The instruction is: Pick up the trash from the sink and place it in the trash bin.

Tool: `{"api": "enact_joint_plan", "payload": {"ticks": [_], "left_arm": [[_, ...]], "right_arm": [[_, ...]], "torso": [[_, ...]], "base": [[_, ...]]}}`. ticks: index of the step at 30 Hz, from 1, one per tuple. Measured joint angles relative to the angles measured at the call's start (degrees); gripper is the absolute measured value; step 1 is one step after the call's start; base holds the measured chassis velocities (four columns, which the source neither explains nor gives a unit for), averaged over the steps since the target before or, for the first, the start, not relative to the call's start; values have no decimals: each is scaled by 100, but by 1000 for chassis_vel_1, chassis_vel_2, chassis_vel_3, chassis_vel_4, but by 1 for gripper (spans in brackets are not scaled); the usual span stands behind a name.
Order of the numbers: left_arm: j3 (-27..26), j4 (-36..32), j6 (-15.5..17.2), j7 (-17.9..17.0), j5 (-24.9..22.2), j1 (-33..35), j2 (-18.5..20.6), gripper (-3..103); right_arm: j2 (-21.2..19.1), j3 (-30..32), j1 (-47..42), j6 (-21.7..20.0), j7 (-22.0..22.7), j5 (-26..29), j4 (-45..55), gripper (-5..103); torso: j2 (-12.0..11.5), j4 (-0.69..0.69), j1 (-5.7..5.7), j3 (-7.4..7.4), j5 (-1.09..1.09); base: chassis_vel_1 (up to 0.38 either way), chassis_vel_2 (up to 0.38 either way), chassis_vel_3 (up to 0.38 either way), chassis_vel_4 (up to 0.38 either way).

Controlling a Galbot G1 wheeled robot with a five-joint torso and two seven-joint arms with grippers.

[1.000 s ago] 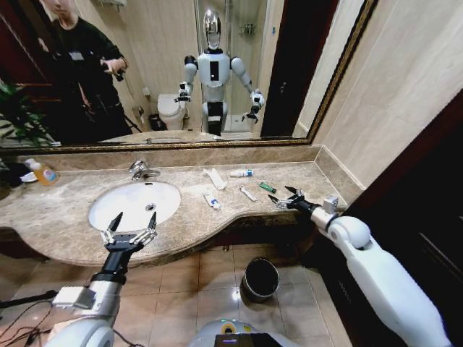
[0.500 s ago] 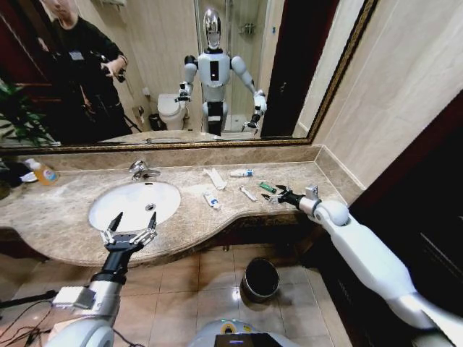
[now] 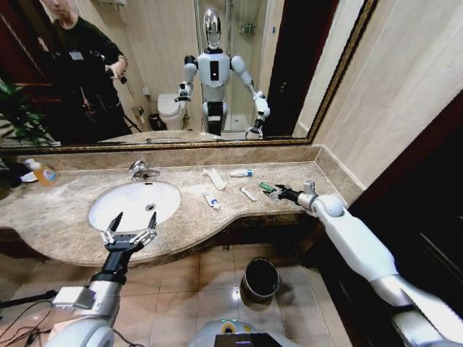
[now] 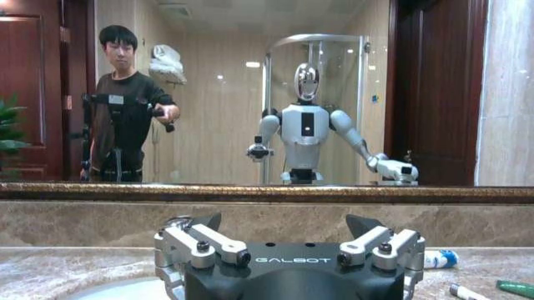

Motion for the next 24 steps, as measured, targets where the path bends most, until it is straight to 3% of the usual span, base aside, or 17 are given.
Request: {"api": "enact_joint_plan", "payload": {"ticks": [4, 20, 24], "left_arm": [[0, 1, 0, 0, 0, 0, 0, 100], [0, 0, 0, 0, 0, 0, 0, 100], [0, 0, 0, 0, 0, 0, 0, 100]], "right_arm": [[-9, 35, -9, 11, -54, -2, -73, 79], [9, 18, -65, 38, -70, -56, -91, 78], [32, 20, -76, 45, -62, -63, -99, 69]], "torso": [[0, 0, 0, 0, 0], [0, 0, 0, 0, 0], [0, 0, -1, 0, 1]], "base": [[0, 0, 0, 0], [0, 0, 0, 0], [0, 0, 0, 0]]}}
